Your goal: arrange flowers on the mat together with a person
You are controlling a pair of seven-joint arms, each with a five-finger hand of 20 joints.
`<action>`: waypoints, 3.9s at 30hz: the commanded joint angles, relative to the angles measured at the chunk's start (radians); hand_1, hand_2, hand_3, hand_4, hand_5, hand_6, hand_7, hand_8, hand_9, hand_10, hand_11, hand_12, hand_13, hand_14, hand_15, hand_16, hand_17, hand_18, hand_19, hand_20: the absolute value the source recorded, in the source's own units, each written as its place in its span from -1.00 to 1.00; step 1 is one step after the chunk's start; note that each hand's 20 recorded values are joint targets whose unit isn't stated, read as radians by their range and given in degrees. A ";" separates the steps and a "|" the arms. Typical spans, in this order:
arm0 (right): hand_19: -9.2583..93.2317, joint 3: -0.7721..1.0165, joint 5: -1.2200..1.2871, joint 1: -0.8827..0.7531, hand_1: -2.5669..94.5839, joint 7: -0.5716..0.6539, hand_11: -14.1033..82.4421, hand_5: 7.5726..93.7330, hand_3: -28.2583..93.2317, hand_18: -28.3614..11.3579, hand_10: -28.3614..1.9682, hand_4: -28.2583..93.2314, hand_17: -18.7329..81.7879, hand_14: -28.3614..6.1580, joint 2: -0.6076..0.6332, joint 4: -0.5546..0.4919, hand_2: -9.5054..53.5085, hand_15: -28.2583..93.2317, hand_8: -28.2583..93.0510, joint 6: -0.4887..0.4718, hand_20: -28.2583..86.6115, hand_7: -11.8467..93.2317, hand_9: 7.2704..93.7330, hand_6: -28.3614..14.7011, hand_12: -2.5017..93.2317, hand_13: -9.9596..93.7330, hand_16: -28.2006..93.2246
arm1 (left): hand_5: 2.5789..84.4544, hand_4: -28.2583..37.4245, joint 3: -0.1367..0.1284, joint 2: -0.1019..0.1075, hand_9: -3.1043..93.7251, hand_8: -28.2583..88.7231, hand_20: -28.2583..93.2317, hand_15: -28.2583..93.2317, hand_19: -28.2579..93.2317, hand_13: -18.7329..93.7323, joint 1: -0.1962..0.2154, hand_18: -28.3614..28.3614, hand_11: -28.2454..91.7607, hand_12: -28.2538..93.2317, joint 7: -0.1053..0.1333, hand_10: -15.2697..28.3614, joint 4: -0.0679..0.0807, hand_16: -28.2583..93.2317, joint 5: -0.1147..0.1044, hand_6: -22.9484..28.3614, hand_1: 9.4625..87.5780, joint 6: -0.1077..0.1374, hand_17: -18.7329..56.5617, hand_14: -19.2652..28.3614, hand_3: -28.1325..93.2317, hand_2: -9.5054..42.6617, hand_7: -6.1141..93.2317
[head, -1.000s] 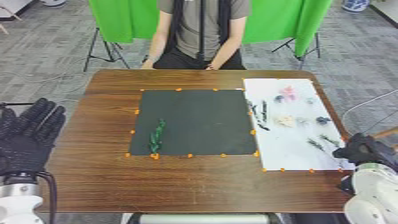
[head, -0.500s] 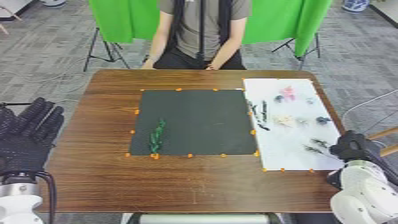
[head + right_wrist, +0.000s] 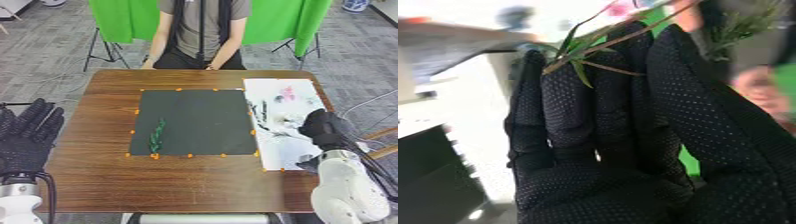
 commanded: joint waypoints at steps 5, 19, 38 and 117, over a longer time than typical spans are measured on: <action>0.51 -0.414 0.031 0.410 0.15 -0.116 0.13 0.36 0.62 -0.63 0.12 -0.96 -0.17 -0.25 -0.151 0.122 -0.94 0.63 -0.42 0.000 -0.03 0.11 0.36 0.33 0.29 0.20 0.13 | 0.13 -1.00 0.044 0.019 -0.13 -0.66 -0.35 -0.02 -0.09 -0.17 -0.009 0.39 -0.24 -0.35 -0.010 0.43 0.011 -0.61 -0.006 0.27 -0.57 0.017 -0.61 0.48 0.65 -0.17 -0.54; 0.51 -0.658 0.043 0.562 0.15 -0.059 0.13 0.36 0.63 -0.63 0.13 -0.97 -0.17 -0.24 -0.367 0.349 -0.95 0.62 -0.44 0.100 -0.04 0.12 0.37 0.34 0.25 0.21 0.13 | 0.13 -1.00 0.115 0.051 -0.13 -0.66 -0.35 -0.01 -0.09 -0.17 -0.080 0.40 -0.23 -0.35 -0.045 0.44 0.039 -0.61 -0.009 0.27 -0.56 0.023 -0.61 0.49 0.66 -0.17 -0.54; 0.63 -0.745 -0.005 0.577 0.13 0.079 0.09 0.41 0.63 -0.79 0.04 -0.93 -0.16 -0.37 -0.425 0.395 -1.00 0.65 -0.49 0.170 -0.15 -0.17 0.41 0.16 0.18 0.21 0.03 | 0.11 -1.00 0.146 0.080 -0.14 -0.65 -0.36 -0.01 -0.10 -0.18 -0.138 0.39 -0.22 -0.34 -0.074 0.42 0.063 -0.61 -0.029 0.26 -0.57 0.033 -0.60 0.48 0.66 -0.19 -0.51; 0.74 -0.389 0.243 0.387 -0.45 0.027 0.37 0.46 0.63 -0.99 -0.58 -0.80 -0.20 -0.77 -0.107 0.062 -0.31 0.68 -0.69 0.174 -0.23 -0.16 0.29 0.02 -0.16 0.14 0.02 | 0.14 -1.00 0.064 0.030 -0.11 -0.67 -0.35 0.00 -0.09 -0.15 -0.036 0.39 -0.21 -0.35 0.042 0.45 0.032 -0.63 -0.060 0.27 -0.57 0.058 -0.59 0.47 0.66 -0.16 -0.51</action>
